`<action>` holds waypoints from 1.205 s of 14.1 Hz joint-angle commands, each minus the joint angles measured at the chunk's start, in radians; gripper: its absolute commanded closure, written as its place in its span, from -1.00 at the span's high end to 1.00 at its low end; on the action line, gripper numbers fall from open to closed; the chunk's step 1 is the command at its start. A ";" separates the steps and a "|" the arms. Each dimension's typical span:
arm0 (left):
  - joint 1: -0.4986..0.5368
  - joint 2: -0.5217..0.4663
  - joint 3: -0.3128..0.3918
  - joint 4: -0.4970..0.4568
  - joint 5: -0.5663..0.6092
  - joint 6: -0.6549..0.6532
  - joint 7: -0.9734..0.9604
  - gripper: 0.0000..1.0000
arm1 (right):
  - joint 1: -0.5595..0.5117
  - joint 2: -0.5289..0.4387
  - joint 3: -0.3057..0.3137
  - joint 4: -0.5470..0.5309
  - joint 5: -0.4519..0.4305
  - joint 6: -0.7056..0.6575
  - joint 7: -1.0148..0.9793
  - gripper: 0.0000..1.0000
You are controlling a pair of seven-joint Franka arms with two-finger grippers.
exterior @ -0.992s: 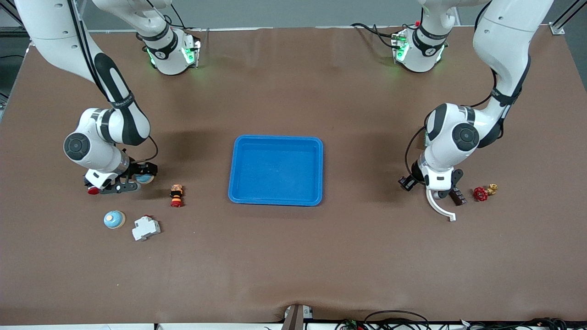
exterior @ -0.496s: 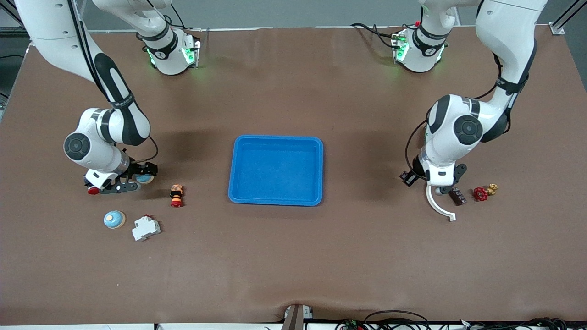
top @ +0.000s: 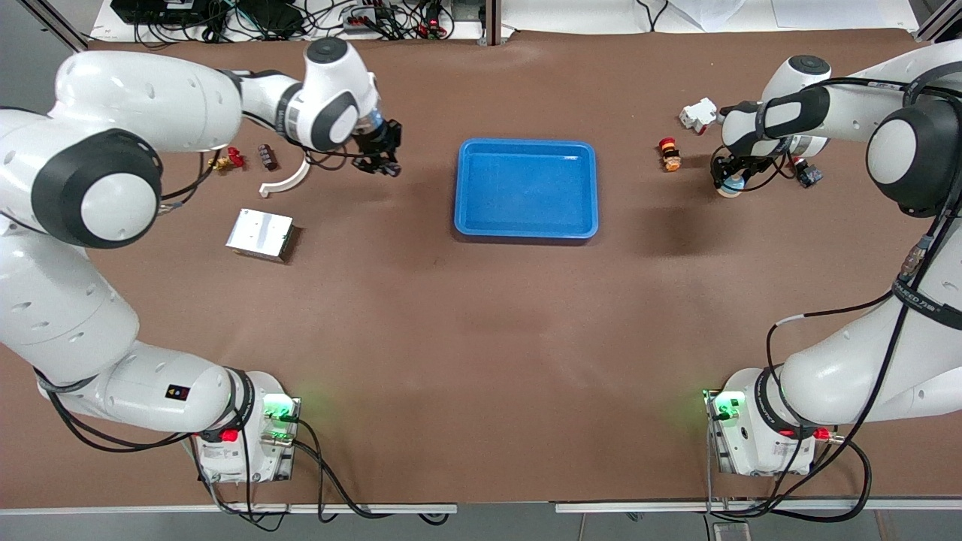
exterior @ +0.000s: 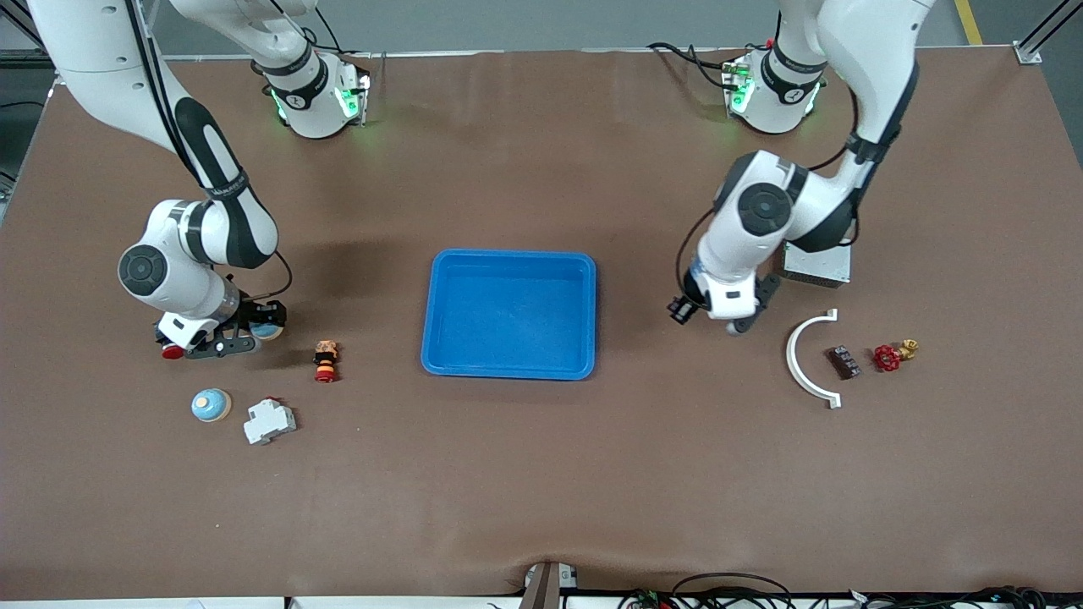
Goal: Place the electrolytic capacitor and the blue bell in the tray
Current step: 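Release the capacitor in the tray with the left gripper while the right gripper approaches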
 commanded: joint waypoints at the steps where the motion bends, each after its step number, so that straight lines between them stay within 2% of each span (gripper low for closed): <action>1: -0.102 0.074 0.006 0.114 0.026 -0.021 -0.188 -1.00 | 0.008 0.003 -0.002 -0.003 0.023 0.006 -0.040 -0.64; 3: -0.168 0.138 0.007 0.206 0.026 -0.023 -0.318 -1.00 | 0.019 -0.018 -0.002 -0.003 0.023 -0.022 -0.032 -0.64; 6: -0.256 0.215 0.013 0.292 0.032 -0.023 -0.455 -1.00 | 0.028 -0.086 -0.001 0.011 0.030 -0.163 -0.007 -0.64; 10: -0.311 0.261 0.016 0.300 0.033 -0.023 -0.484 -1.00 | 0.124 -0.188 0.004 0.022 0.138 -0.339 0.198 -0.71; 11: -0.313 0.276 0.016 0.300 0.033 -0.023 -0.483 -0.79 | 0.161 -0.204 0.004 0.025 0.139 -0.358 0.267 -0.71; 13: -0.311 0.282 0.016 0.298 0.046 -0.024 -0.483 0.25 | 0.244 -0.210 0.006 0.048 0.139 -0.379 0.441 -0.71; 14: -0.311 0.279 0.016 0.298 0.046 -0.024 -0.483 0.99 | 0.279 -0.210 0.006 0.059 0.141 -0.382 0.504 -0.71; 16: -0.307 0.258 0.018 0.298 0.069 -0.039 -0.484 1.00 | 0.361 -0.205 0.006 0.071 0.150 -0.367 0.632 -0.71; 17: -0.293 0.228 0.018 0.301 0.078 -0.091 -0.483 1.00 | 0.404 -0.199 0.006 0.080 0.171 -0.359 0.698 -0.71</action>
